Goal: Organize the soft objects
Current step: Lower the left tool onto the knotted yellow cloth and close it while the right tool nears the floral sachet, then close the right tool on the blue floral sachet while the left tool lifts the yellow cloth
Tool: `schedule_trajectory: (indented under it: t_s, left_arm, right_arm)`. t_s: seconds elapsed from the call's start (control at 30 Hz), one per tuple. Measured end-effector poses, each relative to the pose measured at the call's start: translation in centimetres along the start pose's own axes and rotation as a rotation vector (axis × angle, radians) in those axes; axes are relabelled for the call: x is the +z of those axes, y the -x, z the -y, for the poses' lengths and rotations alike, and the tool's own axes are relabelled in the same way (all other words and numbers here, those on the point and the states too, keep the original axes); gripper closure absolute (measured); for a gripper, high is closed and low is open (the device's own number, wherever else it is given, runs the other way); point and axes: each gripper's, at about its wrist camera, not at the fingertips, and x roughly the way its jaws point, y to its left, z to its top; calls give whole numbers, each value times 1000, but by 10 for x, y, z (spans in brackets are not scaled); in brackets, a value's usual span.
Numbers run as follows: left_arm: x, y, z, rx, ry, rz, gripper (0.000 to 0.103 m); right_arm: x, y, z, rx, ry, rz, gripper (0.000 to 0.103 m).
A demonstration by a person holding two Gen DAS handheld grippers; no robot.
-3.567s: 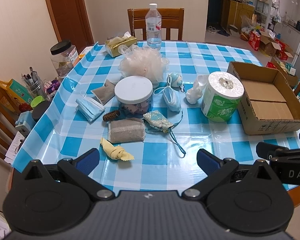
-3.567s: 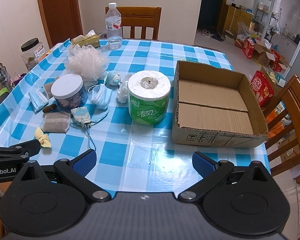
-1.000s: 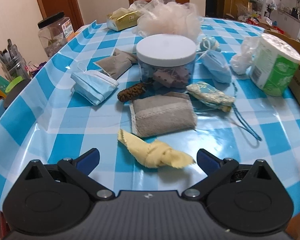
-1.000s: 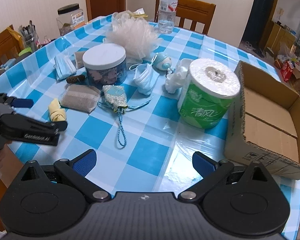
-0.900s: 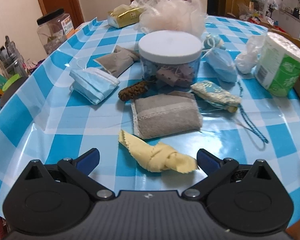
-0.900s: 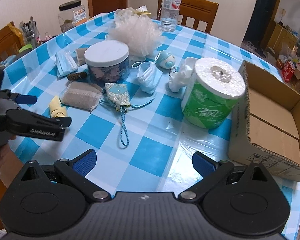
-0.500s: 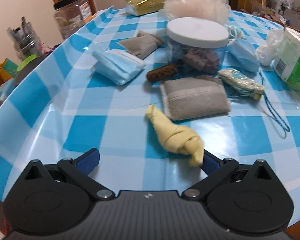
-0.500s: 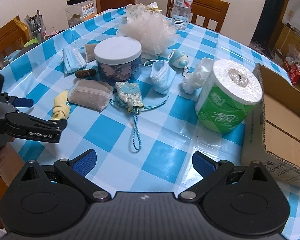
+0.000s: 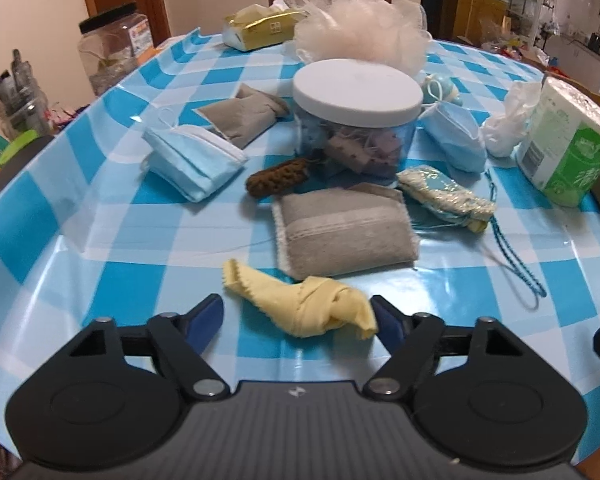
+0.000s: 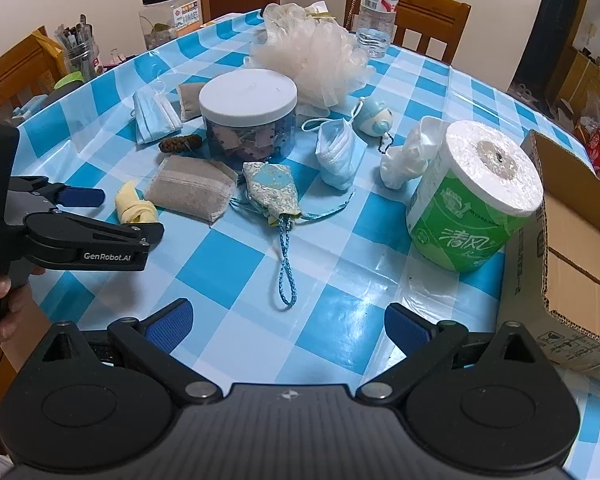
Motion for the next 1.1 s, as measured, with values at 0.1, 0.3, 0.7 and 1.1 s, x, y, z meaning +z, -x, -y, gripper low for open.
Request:
schedule_trajectory:
  t_s: [0.1,0.3,0.7,1.1]
  left_arm:
    - [1,-4,0,-26,20,-5,38]
    - [4,-3,-4,-32,18,4,63]
    - [-3,9,-25,-7,31,-17,63]
    - [1,12,-37,-21,40,-25,63]
  right_arm:
    - [0,-2,1,1,-4,-3,0]
    - [5,-11,0,5,5,-8,0]
    - [36,-52,-10,63,81,18,19]
    - [83,-98,1,80,34,64,40]
